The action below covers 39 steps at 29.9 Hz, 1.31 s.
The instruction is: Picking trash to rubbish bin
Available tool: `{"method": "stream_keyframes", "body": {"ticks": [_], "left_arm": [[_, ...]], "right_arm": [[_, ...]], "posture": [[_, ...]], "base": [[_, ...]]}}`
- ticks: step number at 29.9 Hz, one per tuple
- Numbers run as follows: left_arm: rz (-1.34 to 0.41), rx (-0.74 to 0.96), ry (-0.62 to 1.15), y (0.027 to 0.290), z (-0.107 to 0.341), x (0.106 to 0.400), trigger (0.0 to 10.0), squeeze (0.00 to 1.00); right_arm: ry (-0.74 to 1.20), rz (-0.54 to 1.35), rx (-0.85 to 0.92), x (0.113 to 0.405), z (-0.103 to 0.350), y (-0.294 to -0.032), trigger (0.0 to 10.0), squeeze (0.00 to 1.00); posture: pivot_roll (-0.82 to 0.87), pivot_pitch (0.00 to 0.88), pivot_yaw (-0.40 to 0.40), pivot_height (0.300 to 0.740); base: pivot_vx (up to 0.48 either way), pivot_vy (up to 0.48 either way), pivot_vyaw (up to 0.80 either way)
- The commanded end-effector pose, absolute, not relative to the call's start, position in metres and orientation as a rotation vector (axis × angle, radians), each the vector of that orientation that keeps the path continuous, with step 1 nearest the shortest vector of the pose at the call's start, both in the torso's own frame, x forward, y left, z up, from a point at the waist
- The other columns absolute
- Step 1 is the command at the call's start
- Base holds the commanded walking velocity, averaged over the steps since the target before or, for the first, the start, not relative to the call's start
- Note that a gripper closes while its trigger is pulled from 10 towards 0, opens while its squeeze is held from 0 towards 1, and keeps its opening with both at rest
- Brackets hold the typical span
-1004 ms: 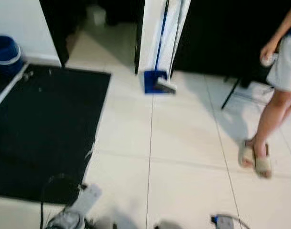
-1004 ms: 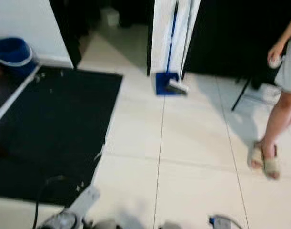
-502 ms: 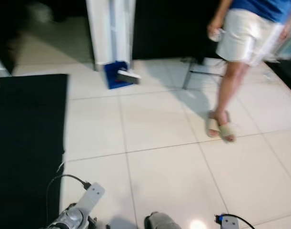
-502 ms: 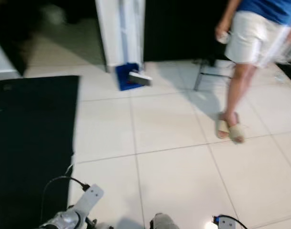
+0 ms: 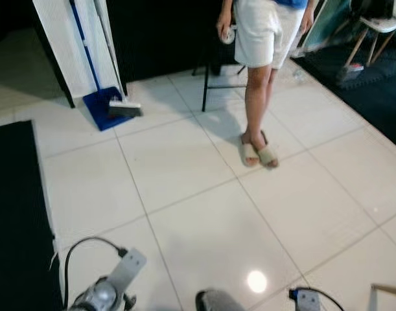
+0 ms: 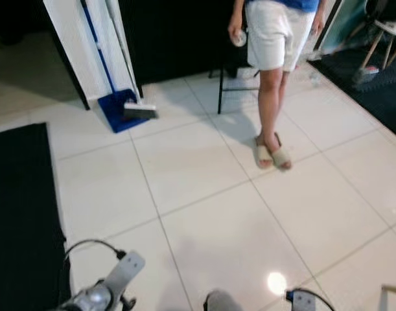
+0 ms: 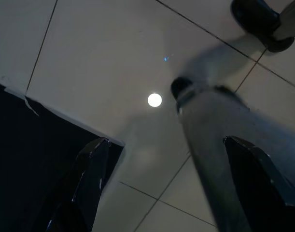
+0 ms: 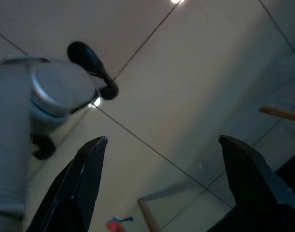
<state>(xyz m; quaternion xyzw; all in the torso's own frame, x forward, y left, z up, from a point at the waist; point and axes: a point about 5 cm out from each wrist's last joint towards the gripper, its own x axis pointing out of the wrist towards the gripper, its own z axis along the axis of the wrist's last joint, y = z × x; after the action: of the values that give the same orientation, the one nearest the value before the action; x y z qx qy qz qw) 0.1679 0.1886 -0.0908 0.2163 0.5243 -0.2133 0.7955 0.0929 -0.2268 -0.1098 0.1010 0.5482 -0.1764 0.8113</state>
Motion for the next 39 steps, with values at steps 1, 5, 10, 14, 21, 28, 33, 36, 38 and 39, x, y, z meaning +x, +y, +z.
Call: {"method": "stream_keyframes", "body": {"ticks": [1, 5, 10, 14, 21, 28, 33, 36, 38, 39], "left_arm": [[-0.470, 0.481, 1.159, 0.190, -0.094, 0.160, 10.0, 0.00], [-0.471, 0.487, 1.158, 0.190, -0.094, 0.160, 10.0, 0.00], [-0.473, 0.495, 1.157, 0.190, -0.094, 0.161, 10.0, 0.00], [-0.475, 0.500, 1.156, 0.189, -0.094, 0.161, 10.0, 0.00], [-0.477, 0.503, 1.156, 0.189, -0.094, 0.160, 10.0, 0.00], [-0.480, 0.504, 1.160, 0.189, -0.095, 0.158, 10.0, 0.00], [-0.479, 0.501, 1.165, 0.189, -0.096, 0.157, 10.0, 0.00], [-0.478, 0.500, 1.168, 0.189, -0.096, 0.156, 10.0, 0.00], [-0.477, 0.499, 1.169, 0.189, -0.096, 0.156, 10.0, 0.00], [-0.477, 0.499, 1.169, 0.189, -0.096, 0.156, 10.0, 0.00]], "right_arm": [[1.206, -0.370, 0.216, 0.085, -0.113, -0.222, 10.0, 0.00], [1.206, -0.367, 0.214, 0.086, -0.113, -0.221, 10.0, 0.00], [1.206, -0.368, 0.207, 0.084, -0.112, -0.226, 10.0, 0.00], [1.209, -0.372, 0.198, 0.081, -0.111, -0.233, 10.0, 0.00], [1.211, -0.372, 0.194, 0.079, -0.111, -0.235, 10.0, 0.00], [1.216, -0.366, 0.194, 0.079, -0.111, -0.233, 10.0, 0.00], [1.218, -0.364, 0.196, 0.080, -0.112, -0.231, 10.0, 0.00], [1.218, -0.363, 0.198, 0.080, -0.112, -0.229, 10.0, 0.00], [1.219, -0.361, 0.198, 0.080, -0.112, -0.228, 10.0, 0.00], [1.219, -0.361, 0.198, 0.080, -0.112, -0.228, 10.0, 0.00]], "posture": [[0.14, 0.091, -0.028, 0.740], [0.14, 0.085, -0.030, 0.740], [0.14, 0.085, -0.030, 0.740], [0.14, 0.079, -0.033, 0.740], [0.14, 0.074, -0.036, 0.740], [0.14, 0.085, -0.036, 0.740], [0.14, 0.090, -0.035, 0.740], [0.14, 0.097, -0.033, 0.740], [0.14, 0.097, -0.033, 0.740], [0.14, 0.097, -0.033, 0.740]], "base": [[0.000, 0.000, -0.80], [0.000, 0.000, -0.80], [0.000, 0.000, -0.80], [0.000, 0.000, -0.80], [0.000, 0.000, -0.80], [0.000, 0.000, -0.80], [0.000, 0.000, -0.80], [0.000, 0.000, -0.80], [0.000, 0.000, -0.80], [0.000, 0.000, -0.80]]}}
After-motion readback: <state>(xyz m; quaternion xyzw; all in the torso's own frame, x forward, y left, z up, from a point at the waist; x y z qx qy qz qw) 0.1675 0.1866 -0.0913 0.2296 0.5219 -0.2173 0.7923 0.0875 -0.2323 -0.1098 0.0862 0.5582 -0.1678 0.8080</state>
